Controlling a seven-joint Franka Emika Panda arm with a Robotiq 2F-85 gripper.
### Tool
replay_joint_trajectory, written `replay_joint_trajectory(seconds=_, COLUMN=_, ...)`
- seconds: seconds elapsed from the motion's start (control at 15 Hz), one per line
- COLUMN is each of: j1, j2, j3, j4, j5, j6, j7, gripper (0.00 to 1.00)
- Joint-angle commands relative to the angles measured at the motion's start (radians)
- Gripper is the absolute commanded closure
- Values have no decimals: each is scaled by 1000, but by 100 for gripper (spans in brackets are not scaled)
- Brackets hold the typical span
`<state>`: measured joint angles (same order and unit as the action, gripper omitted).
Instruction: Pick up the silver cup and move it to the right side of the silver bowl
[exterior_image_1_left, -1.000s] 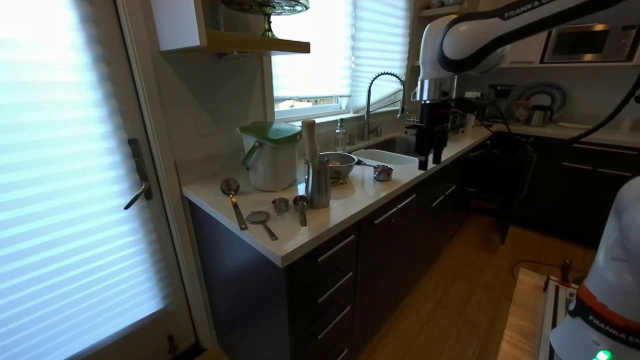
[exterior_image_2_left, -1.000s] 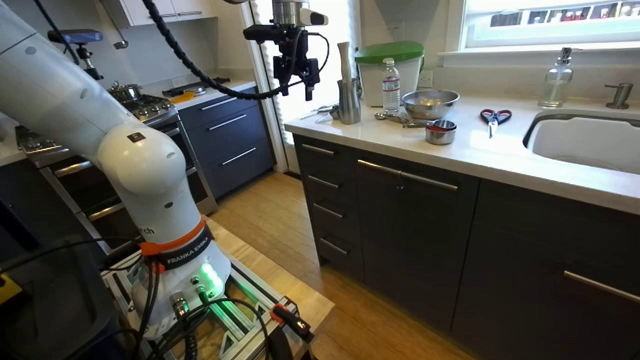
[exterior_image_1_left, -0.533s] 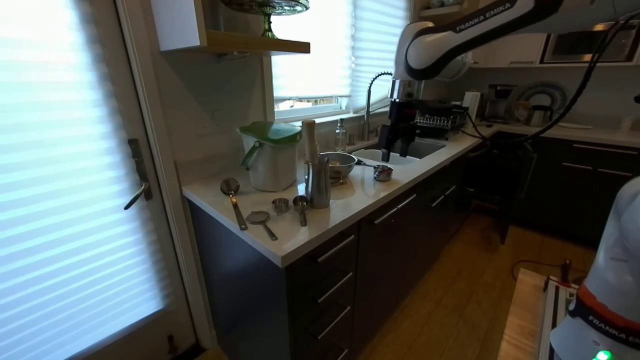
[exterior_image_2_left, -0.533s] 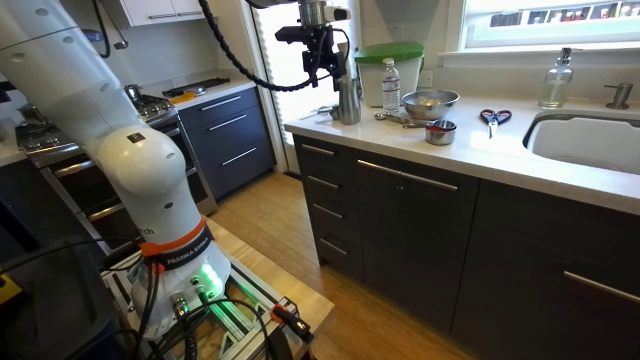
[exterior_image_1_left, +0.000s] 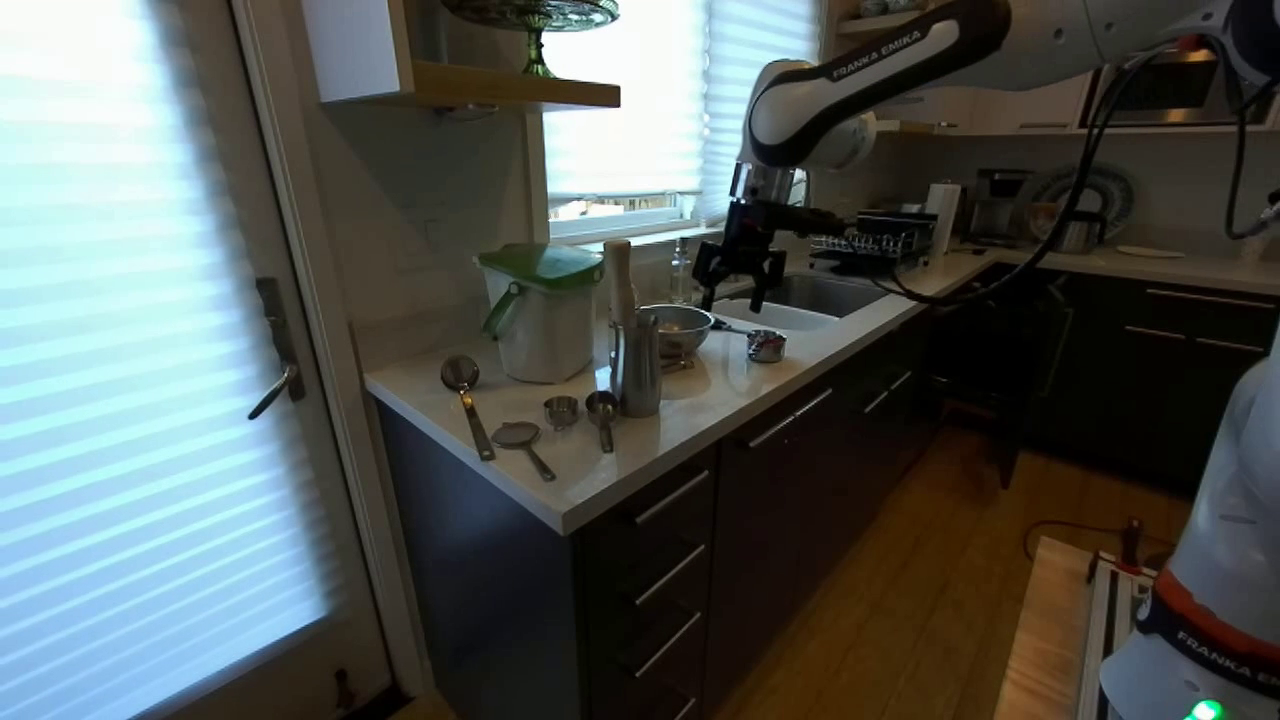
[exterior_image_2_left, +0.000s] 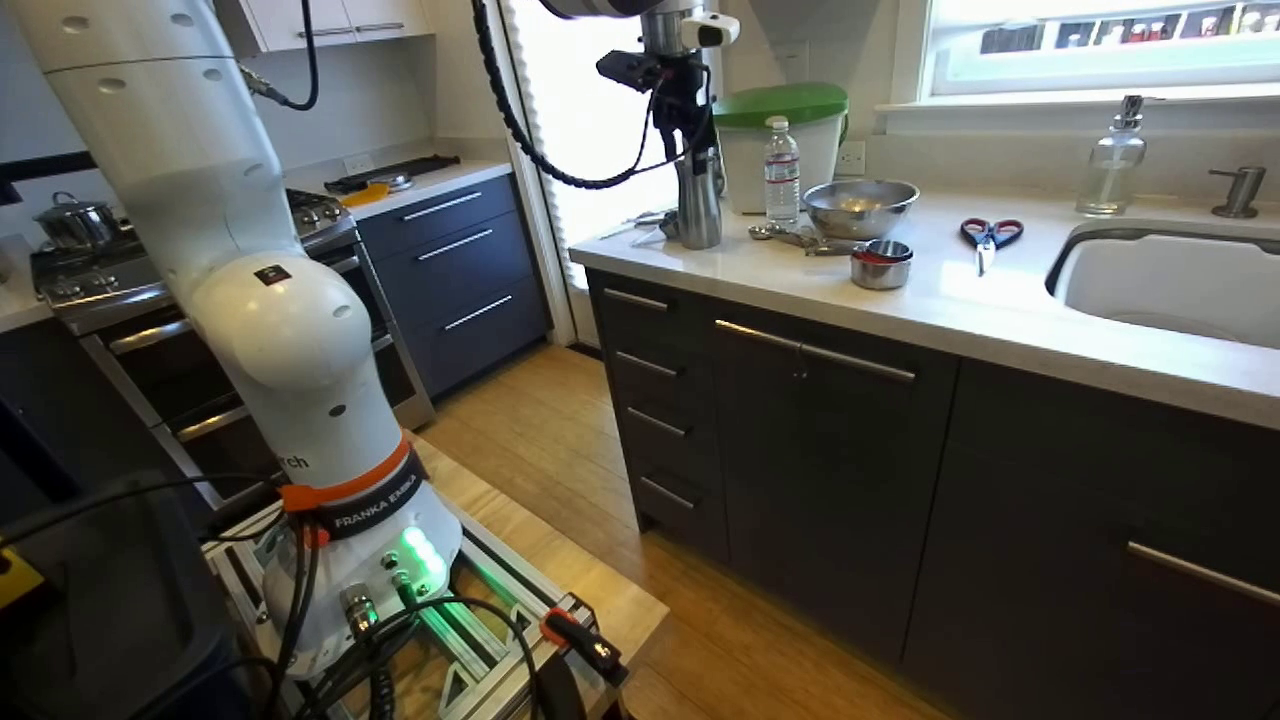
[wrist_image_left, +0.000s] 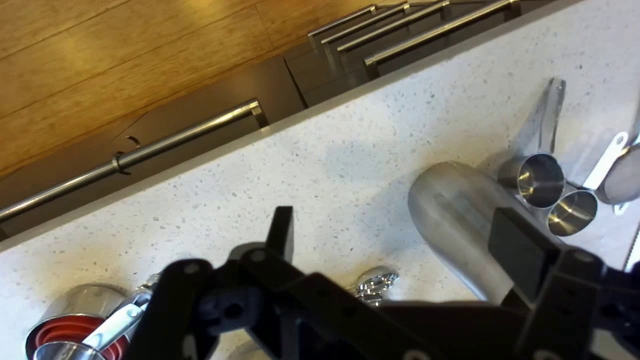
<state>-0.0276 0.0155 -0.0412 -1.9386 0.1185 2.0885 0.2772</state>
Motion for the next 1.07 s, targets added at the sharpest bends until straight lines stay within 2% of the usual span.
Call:
replay_joint_trajectory(seconds=0.0, j1=-1, j2=18, j3=2, j4=21, j5=1, j6=-3, j7=9, gripper=0)
replay_joint_trajectory(seconds=0.47, j1=1, j2=41, j3=3, j4=47, j5=3, j6=-4, j7=18, gripper=0)
replay_joint_trajectory(seconds=1.0, j1=14, j2=79, j3=11, j4=55, j5=12, j6=75, j7=151, gripper=0)
